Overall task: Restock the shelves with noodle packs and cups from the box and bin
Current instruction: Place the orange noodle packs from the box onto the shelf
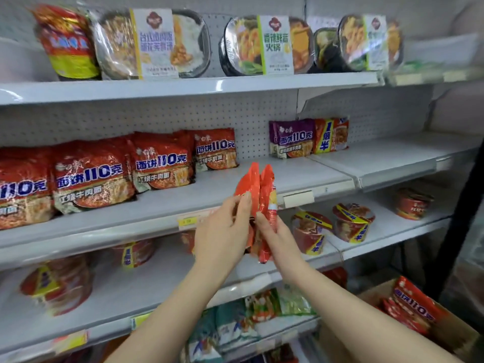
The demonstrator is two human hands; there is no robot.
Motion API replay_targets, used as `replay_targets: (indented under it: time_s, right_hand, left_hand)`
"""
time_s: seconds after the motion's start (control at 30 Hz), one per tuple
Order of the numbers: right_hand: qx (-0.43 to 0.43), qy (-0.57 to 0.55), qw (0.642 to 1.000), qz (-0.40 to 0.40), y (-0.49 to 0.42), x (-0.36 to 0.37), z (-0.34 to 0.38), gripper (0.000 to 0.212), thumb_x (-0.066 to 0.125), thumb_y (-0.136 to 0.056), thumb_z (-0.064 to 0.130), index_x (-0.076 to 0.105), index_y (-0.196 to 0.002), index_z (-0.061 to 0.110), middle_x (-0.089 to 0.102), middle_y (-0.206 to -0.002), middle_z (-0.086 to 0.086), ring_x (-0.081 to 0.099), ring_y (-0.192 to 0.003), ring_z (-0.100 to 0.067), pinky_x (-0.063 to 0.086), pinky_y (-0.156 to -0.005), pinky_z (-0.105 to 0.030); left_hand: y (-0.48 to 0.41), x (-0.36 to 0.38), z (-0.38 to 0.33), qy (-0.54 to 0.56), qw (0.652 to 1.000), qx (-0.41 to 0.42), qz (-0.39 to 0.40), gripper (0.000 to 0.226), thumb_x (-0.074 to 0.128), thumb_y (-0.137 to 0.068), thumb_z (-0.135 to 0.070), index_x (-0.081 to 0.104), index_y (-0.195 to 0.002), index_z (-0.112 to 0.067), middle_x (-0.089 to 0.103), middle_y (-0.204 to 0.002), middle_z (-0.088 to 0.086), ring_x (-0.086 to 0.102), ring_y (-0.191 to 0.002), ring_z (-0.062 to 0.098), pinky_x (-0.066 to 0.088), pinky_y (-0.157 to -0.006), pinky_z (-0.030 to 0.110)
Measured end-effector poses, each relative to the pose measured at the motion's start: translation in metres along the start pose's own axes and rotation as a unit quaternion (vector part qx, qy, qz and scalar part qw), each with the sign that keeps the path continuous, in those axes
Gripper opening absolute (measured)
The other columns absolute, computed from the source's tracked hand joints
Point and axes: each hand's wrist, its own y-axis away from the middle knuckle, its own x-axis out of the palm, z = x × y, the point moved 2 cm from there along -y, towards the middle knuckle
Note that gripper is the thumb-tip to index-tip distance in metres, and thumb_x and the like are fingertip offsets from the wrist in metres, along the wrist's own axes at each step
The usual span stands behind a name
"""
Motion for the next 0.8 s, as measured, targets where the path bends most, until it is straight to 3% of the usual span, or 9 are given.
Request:
replay_targets:
  time_s: [0.1, 0.2, 0.37, 0.43, 0.5, 0.57, 0.63, 0.7, 0.8]
  right_hand:
    - [0.056, -0.106, 0.993, 0.018, 0.006, -0.012, 0.007, 0.071, 0.080, -0.070, 0.052, 0.059, -0.127, 0.015, 0.070, -0.118, -0.011, 0.067, -0.110, -0.027, 0.052, -0.097, -0.047]
    - [0.115, -0.165, 0.978, 0.047, 0.013, -0.024, 0.008, 0.064, 0.073, -0.076, 0.040, 0.057, -0.131, 0.013, 0.067, -0.122, -0.017, 0.065, -0.112, -0.037, 0.048, -0.096, -0.062]
    - [0.134, -0.259, 0.956, 0.036, 0.020, -0.041, 0.010, 0.077, 0.082, -0.061, 0.040, 0.058, -0.129, 0.011, 0.065, -0.124, -0.020, 0.064, -0.112, -0.038, 0.054, -0.084, -0.056]
    - [0.138, -0.281, 0.949, 0.031, 0.021, -0.044, 0.012, 0.081, 0.082, -0.059, 0.038, 0.056, -0.130, 0.010, 0.065, -0.124, -0.020, 0.064, -0.111, -0.038, 0.055, -0.080, -0.054]
    - [0.136, -0.305, 0.943, 0.020, 0.022, -0.047, 0.013, 0.077, 0.079, -0.062, 0.036, 0.055, -0.130, 0.009, 0.065, -0.124, -0.021, 0.065, -0.110, -0.039, 0.055, -0.080, -0.055]
    - [0.132, -0.331, 0.934, 0.009, 0.021, -0.050, 0.014, 0.075, 0.077, -0.063, 0.036, 0.054, -0.130, 0.009, 0.065, -0.124, -0.022, 0.063, -0.112, -0.041, 0.053, -0.084, -0.060]
    - [0.128, -0.343, 0.930, 0.003, 0.019, -0.052, 0.015, 0.077, 0.078, -0.062, 0.036, 0.054, -0.130, 0.009, 0.064, -0.125, -0.023, 0.062, -0.113, -0.042, 0.051, -0.087, -0.062]
    - [0.127, -0.341, 0.931, 0.015, 0.018, -0.051, 0.019, 0.083, 0.085, -0.055, 0.036, 0.056, -0.127, 0.009, 0.066, -0.122, -0.022, 0.065, -0.109, -0.040, 0.053, -0.083, -0.061]
    - [0.140, -0.323, 0.935, 0.037, 0.018, -0.047, 0.025, 0.091, 0.092, -0.044, 0.039, 0.058, -0.124, 0.010, 0.068, -0.118, -0.020, 0.068, -0.103, -0.037, 0.056, -0.075, -0.055]
  left_hand:
    - [-0.003, -0.004, -0.003, 0.089, 0.994, 0.002, 0.070, 0.044, 0.031, -0.094, -0.066, 0.063, -0.115, -0.043, 0.072, -0.112, -0.012, 0.064, -0.109, 0.014, 0.047, -0.101, 0.043]
    - [-0.016, -0.001, 0.002, 0.184, 0.973, -0.032, 0.139, 0.032, 0.048, -0.082, -0.060, 0.061, -0.111, -0.055, 0.074, -0.106, -0.015, 0.069, -0.103, 0.011, 0.053, -0.095, 0.050]
    - [-0.025, 0.000, -0.005, 0.171, 0.971, 0.023, 0.167, 0.040, 0.065, -0.095, -0.018, 0.054, -0.127, -0.040, 0.069, -0.120, -0.017, 0.070, -0.096, 0.013, 0.059, -0.084, 0.043]
    - [-0.027, 0.000, -0.006, 0.162, 0.971, 0.056, 0.170, 0.041, 0.066, -0.094, -0.022, 0.053, -0.129, -0.039, 0.062, -0.132, -0.015, 0.063, -0.110, 0.002, 0.054, -0.091, 0.027]
    - [-0.031, -0.004, -0.004, 0.100, 0.986, 0.059, 0.121, 0.050, 0.067, -0.091, -0.039, 0.049, -0.137, -0.037, 0.052, -0.138, -0.015, 0.051, -0.120, 0.000, 0.044, -0.092, 0.023]
    - [-0.032, -0.012, 0.004, 0.133, 0.986, -0.033, 0.098, 0.070, 0.071, -0.084, -0.052, 0.042, -0.145, -0.032, 0.052, -0.137, -0.010, 0.056, -0.114, 0.006, 0.049, -0.085, 0.027]
    - [-0.027, -0.016, 0.013, 0.290, 0.922, -0.180, 0.185, 0.080, 0.076, -0.076, -0.050, 0.045, -0.143, -0.020, 0.065, -0.125, -0.001, 0.071, -0.097, 0.017, 0.058, -0.076, 0.034]
    - [-0.016, -0.017, 0.017, 0.398, 0.828, -0.269, 0.288, 0.067, 0.076, -0.073, -0.044, 0.059, -0.130, -0.014, 0.073, -0.111, 0.012, 0.073, -0.091, 0.029, 0.060, -0.076, 0.047]
    - [-0.007, -0.013, 0.024, 0.459, 0.792, -0.284, 0.286, 0.057, 0.078, -0.069, -0.029, 0.061, -0.120, -0.011, 0.074, -0.107, 0.017, 0.074, -0.087, 0.033, 0.060, -0.074, 0.055]
